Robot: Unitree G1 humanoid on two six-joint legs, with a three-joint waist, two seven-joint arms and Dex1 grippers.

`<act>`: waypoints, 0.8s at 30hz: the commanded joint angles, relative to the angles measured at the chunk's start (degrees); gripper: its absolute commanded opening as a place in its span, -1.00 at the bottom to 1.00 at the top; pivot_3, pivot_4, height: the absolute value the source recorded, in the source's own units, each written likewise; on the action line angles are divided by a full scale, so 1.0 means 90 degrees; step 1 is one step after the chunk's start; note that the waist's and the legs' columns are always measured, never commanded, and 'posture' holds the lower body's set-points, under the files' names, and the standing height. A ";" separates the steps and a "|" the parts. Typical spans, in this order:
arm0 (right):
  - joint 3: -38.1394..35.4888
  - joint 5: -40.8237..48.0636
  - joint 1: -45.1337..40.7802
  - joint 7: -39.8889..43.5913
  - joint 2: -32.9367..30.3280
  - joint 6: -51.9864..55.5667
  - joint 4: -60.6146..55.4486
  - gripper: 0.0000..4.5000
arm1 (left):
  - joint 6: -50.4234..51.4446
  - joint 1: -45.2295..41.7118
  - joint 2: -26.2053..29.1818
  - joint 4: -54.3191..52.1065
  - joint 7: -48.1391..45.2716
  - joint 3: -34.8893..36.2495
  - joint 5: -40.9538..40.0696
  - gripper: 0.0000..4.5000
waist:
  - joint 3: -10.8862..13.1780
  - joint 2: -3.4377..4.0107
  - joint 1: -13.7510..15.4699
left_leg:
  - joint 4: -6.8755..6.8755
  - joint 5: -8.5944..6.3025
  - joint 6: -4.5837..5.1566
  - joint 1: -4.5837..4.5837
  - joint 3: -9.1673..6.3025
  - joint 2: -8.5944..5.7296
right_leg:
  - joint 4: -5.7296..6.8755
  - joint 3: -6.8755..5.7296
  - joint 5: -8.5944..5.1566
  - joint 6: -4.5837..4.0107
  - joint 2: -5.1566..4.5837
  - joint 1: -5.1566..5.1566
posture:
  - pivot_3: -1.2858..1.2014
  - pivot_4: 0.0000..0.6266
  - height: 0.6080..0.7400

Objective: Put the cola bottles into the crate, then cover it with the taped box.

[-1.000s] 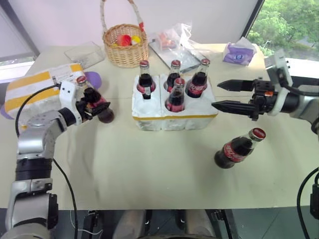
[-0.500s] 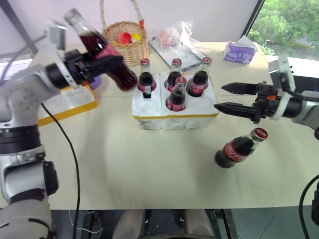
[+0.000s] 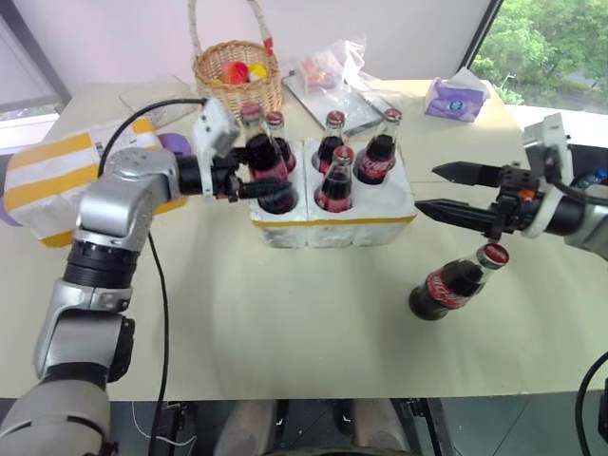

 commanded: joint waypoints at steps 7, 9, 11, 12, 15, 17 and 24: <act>-0.0153 -0.0075 0.0092 -0.0107 -0.0132 -0.0177 -0.0133 1.00 | -0.1091 0.0086 -0.0731 0.0647 0.0689 -0.0040 0.0888 0.26 | 0.0000 0.0000 0.0009 | 0.0005 -0.0010 0.0021 0.0001 -0.0001 0.0001 | 0.0005 -0.0003 0.0005 -0.0006 0.0001 0.0001 | 0.03 -0.52 1.00; -0.0165 -0.0073 0.0063 -0.0122 -0.0147 -0.0132 -0.0066 1.00 | -0.0991 0.0146 -0.0843 0.0659 0.0793 0.0020 0.0884 0.26 | -0.0001 0.0002 0.0028 | 0.0007 -0.0009 0.0021 0.0001 -0.0001 0.0000 | 0.0008 -0.0004 0.0005 -0.0005 0.0001 0.0002 | 0.03 -0.52 1.00; -0.0183 -0.0085 0.0012 -0.0153 -0.0146 -0.0108 -0.0022 1.00 | -0.0894 0.0212 -0.0872 0.0584 0.0871 0.0103 0.0865 0.74 | -0.0002 0.0002 0.0050 | 0.0011 -0.0008 0.0023 0.0004 -0.0001 -0.0001 | 0.0014 -0.0006 0.0006 -0.0004 0.0000 0.0006 | 0.03 -0.52 1.00; -0.0190 -0.0103 -0.0004 -0.0177 -0.0143 -0.0114 -0.0015 1.00 | -0.0840 0.0242 -0.0871 0.0534 0.0903 0.0163 0.0827 0.92 | -0.0002 0.0002 0.0047 | 0.0014 -0.0008 0.0023 0.0006 -0.0001 -0.0001 | 0.0016 -0.0006 0.0007 -0.0003 0.0000 0.0009 | 0.03 -0.52 1.00; -0.0211 -0.0173 -0.0017 -0.0264 -0.0140 -0.0160 -0.0011 1.00 | -0.0568 0.0264 -0.0773 0.0387 0.0926 0.0429 0.0606 0.98 | -0.0002 0.0002 0.0014 | 0.0016 -0.0008 0.0024 0.0006 -0.0001 -0.0002 | 0.0016 -0.0005 0.0008 -0.0002 0.0000 0.0009 | 0.03 -0.52 1.00; -0.0303 -0.0171 0.0006 -0.0300 -0.0190 -0.0147 -0.0032 1.00 | -0.0147 0.0275 -0.0548 0.0135 0.0808 0.0752 0.0271 0.98 | -0.0001 0.0001 0.0008 | 0.0015 -0.0007 0.0023 0.0006 -0.0001 -0.0001 | 0.0022 -0.0005 0.0008 -0.0002 0.0001 0.0004 | 0.03 -0.52 1.00; -0.1412 0.0127 0.0374 -0.0478 -0.0498 0.0119 -0.0190 1.00 | 0.2307 0.0233 0.0857 -0.1389 -0.0180 0.2202 -0.2110 0.98 | -0.0001 0.0002 -0.0020 | 0.0006 -0.0006 0.0019 0.0000 0.0001 0.0005 | 0.0035 -0.0001 0.0007 -0.0003 0.0006 -0.0017 | 0.03 -0.52 1.00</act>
